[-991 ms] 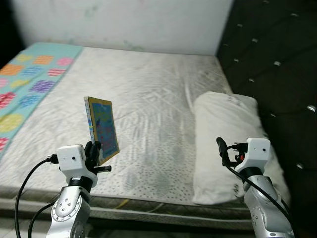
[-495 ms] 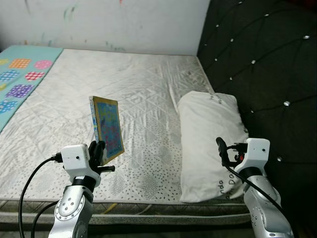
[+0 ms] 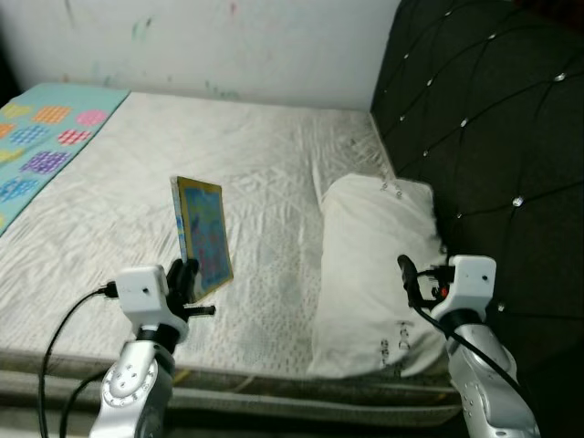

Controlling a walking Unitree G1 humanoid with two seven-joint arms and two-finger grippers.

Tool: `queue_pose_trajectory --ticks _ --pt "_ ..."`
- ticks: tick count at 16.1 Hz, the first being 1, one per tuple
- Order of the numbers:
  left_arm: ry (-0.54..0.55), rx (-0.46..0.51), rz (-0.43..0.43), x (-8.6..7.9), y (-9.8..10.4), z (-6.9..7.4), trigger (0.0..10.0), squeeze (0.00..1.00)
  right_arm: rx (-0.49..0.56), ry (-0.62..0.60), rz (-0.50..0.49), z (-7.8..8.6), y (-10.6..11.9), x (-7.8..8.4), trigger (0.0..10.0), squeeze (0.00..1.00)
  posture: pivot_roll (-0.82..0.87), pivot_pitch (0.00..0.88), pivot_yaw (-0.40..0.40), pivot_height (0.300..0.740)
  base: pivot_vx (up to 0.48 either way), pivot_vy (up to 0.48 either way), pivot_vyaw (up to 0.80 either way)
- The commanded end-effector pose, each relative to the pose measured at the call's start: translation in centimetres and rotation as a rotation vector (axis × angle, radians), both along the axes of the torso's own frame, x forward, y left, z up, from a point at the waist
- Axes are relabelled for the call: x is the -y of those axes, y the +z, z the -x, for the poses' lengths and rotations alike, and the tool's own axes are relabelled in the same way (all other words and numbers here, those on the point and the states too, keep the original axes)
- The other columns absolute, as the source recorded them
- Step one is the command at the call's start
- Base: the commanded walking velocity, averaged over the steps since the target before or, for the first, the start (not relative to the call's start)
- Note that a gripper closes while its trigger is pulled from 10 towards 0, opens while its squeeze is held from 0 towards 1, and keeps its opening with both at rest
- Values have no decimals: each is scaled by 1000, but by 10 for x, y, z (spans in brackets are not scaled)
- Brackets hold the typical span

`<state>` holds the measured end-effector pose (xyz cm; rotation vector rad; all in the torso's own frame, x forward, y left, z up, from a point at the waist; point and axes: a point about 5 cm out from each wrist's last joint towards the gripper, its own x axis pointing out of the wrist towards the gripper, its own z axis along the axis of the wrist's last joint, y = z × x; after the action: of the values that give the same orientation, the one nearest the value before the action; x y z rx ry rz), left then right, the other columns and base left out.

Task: Clean up the room

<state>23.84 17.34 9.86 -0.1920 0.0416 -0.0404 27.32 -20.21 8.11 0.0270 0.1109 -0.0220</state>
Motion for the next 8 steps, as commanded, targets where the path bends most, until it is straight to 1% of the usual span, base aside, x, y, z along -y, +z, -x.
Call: queue_pose_trajectory --ticks 1,5,8 --pt "-18 62 5 2 12 -1 10000 0 2 0 12 0 1 3 10000 0 -83 0 -38 740 0 0 0" --pt "-38 73 18 5 13 0 10000 0 3 -1 14 1 1 3 10000 0 -83 0 -38 740 0 0 -428" --pt "-46 75 21 5 13 1 10000 0 1 1 14 2 0 3 10000 0 -82 0 -38 740 0 0 0"
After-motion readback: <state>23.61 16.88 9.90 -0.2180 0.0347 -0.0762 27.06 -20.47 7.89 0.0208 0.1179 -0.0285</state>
